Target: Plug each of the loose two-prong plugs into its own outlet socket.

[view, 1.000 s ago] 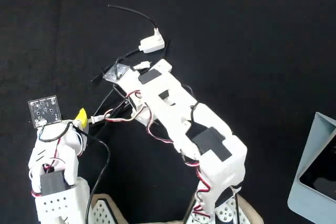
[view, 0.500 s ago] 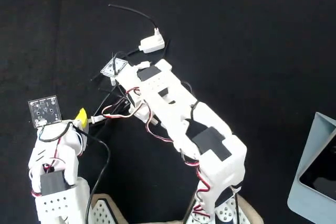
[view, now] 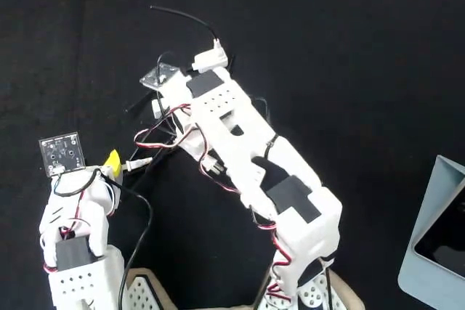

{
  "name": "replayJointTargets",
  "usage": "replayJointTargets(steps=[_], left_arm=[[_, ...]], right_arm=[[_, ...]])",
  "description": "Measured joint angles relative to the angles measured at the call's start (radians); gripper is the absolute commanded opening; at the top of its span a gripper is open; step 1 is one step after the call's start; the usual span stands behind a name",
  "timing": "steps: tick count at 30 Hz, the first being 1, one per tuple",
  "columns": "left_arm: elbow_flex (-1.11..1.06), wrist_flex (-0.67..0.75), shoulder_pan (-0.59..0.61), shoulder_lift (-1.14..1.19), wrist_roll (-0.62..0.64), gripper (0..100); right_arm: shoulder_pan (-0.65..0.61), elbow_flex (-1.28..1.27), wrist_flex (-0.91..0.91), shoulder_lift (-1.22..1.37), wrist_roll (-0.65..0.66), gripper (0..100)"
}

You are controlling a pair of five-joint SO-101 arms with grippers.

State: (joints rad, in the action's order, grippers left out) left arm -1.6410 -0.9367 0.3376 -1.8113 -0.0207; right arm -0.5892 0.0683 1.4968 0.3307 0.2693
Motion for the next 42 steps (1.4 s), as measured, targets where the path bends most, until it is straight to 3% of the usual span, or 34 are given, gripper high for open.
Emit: replayJointTargets(steps=[15, 29, 42], left_arm=[[0.0, 0.0, 0.0, 0.0, 0.0, 23], [0.0, 0.0, 0.0, 0.0, 0.0, 23], [0.0, 0.0, 0.0, 0.0, 0.0, 23]], right_arm=[[-0.063, -0.038, -0.041, 0.002, -0.009, 13.7], [0.009, -0.038, -0.087, 0.103, -0.009, 13.5], [-0.028, -0.048, -0.031, -0.023, -0.009, 13.5]])
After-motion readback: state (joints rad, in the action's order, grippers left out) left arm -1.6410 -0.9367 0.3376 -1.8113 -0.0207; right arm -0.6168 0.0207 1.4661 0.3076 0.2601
